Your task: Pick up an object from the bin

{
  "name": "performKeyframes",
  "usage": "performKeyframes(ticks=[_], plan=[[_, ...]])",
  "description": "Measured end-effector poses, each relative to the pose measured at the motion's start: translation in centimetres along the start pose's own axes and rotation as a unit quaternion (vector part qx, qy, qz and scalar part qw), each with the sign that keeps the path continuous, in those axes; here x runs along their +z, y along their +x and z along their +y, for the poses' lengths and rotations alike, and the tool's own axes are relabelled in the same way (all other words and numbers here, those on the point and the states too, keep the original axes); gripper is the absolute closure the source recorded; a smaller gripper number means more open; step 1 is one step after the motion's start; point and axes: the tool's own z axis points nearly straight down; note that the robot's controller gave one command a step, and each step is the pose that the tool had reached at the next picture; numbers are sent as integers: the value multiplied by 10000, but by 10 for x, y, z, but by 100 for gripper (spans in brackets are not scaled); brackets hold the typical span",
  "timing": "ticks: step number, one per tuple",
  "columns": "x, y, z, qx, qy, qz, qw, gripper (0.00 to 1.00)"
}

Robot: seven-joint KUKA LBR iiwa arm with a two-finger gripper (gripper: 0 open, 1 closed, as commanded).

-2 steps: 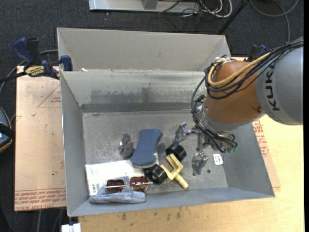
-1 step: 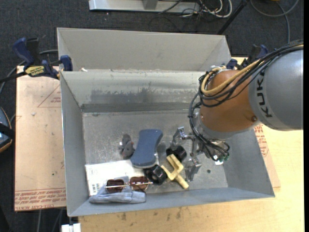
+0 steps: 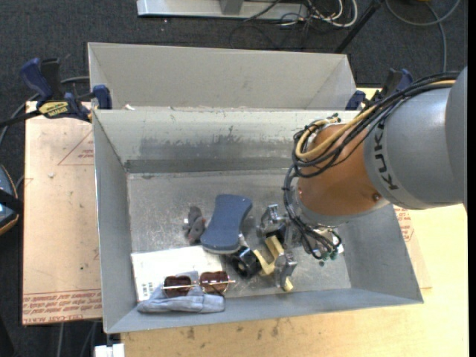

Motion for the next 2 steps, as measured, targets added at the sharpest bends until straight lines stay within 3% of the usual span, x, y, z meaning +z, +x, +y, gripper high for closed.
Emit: performKeyframes(ticks=[1,2], plan=[[21,14,4,-688,-2,36,9976,100],[21,14,4,-688,-2,36,9976,100]])
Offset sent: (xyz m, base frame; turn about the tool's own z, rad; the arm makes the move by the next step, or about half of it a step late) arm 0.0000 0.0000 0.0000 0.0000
